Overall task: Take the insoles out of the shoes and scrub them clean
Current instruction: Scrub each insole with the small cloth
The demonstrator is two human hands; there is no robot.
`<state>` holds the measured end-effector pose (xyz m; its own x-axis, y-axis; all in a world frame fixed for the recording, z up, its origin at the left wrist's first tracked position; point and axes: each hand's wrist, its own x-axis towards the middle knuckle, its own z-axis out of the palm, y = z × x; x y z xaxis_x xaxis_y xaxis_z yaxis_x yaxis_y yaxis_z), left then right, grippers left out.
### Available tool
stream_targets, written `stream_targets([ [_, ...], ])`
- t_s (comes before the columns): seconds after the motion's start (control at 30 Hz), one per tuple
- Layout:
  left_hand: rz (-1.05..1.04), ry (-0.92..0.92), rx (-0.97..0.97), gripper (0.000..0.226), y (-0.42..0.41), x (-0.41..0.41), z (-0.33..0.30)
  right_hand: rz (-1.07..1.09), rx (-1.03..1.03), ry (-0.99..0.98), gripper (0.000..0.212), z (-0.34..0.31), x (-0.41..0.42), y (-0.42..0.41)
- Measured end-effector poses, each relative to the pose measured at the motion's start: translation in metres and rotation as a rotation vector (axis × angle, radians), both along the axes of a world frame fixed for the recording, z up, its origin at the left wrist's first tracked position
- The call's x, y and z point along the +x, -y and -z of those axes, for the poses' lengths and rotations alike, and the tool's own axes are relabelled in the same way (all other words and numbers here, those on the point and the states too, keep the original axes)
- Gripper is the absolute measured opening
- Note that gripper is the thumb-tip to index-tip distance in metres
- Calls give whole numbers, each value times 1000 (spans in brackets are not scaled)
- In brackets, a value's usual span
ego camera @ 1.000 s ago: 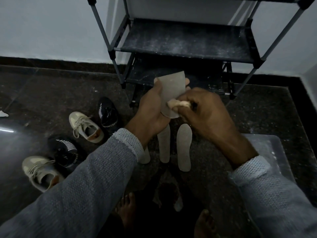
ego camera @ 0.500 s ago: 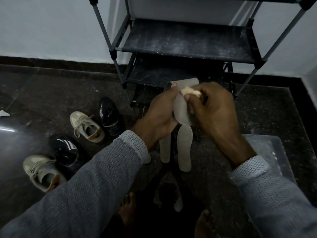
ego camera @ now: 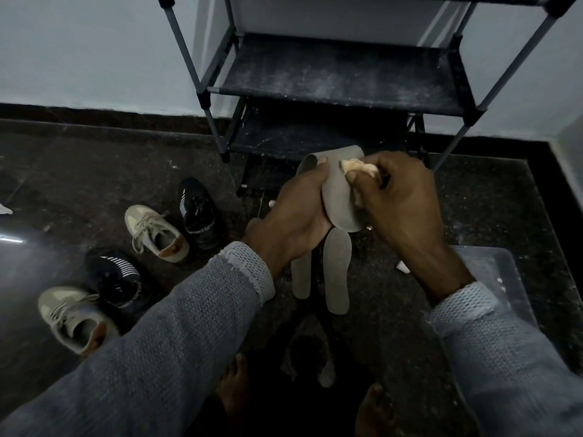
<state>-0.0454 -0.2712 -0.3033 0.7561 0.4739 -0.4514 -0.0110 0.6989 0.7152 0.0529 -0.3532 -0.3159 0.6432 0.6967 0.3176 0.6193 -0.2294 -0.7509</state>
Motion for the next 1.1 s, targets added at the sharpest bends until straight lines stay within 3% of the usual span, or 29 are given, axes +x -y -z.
stream_targets([
  [0.17,8,-13,56,50,-3,-3,3,-238,-96,-21,6,-6,-13,-4],
  [0.37,27,-18,22,49,3,3,4,60,11,16,15,-3,4,0],
  [0.53,25,-41,22,52,-3,0,8,-170,-58,-29,6,-10,-4,-1],
  [0.77,67,-39,51,47,4,1,6,73,2,-38,11,-4,11,2],
  [0.87,63,-13,55,48,2,1,7,64,31,-163,6,-3,12,1],
  [1.1,44,9,37,49,-2,2,9,30,6,-347,17,-2,12,4],
])
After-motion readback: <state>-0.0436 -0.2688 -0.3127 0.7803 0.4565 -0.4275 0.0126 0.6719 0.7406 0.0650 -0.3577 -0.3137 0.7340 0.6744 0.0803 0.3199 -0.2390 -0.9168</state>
